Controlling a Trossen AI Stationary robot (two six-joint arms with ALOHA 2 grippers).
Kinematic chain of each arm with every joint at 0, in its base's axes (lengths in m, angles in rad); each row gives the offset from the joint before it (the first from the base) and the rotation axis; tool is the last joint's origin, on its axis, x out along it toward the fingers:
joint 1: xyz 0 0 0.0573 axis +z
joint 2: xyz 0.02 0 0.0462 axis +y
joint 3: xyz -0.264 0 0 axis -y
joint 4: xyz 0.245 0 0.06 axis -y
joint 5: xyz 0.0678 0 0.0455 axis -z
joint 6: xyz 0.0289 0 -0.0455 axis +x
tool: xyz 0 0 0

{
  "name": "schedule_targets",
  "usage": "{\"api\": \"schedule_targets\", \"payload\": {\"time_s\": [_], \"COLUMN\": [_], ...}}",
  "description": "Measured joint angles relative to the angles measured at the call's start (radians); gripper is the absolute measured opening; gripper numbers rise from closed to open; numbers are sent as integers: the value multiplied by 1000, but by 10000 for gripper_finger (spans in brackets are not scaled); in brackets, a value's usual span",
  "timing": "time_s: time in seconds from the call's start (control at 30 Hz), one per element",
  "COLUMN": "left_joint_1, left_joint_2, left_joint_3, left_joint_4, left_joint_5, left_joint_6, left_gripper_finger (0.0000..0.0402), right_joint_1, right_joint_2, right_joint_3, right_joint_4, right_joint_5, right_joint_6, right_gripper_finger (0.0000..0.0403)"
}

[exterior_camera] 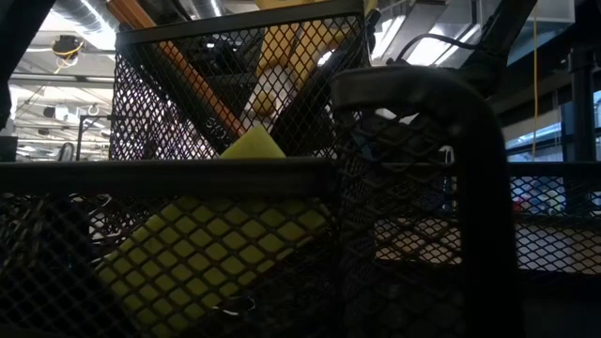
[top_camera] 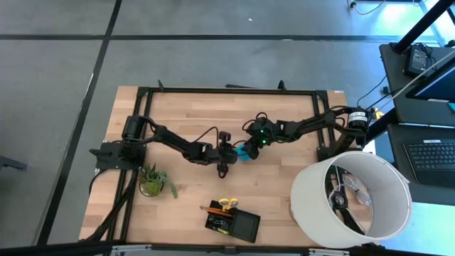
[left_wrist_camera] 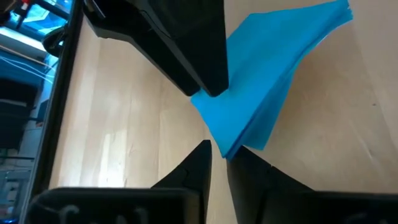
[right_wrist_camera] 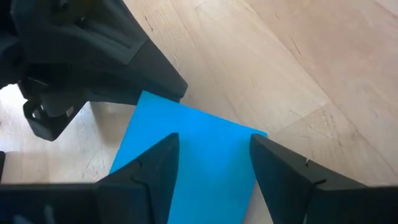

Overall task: Pick and place office supplies into organizer
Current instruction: Put the blue sticky notes into the black desk organizer

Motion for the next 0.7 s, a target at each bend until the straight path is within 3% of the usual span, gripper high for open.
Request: {"api": "schedule_targets", "payload": {"time_s": [0.27,0.7], "left_joint_1": [-22,-43], "left_joint_2": [0,0], "left_joint_3": [0,0], "left_joint_4": [49,55], "left_joint_5": [-18,-17], "left_joint_6": [11,54], "left_gripper_finger": [27,58], "right_joint_1": [0,0], "right_joint_2": [0,0], "right_joint_3": [0,0], "right_joint_4": [0,0], "right_joint_5": [0,1], "right_joint_6": [-2,-2], "right_gripper_finger": [200,200]}}
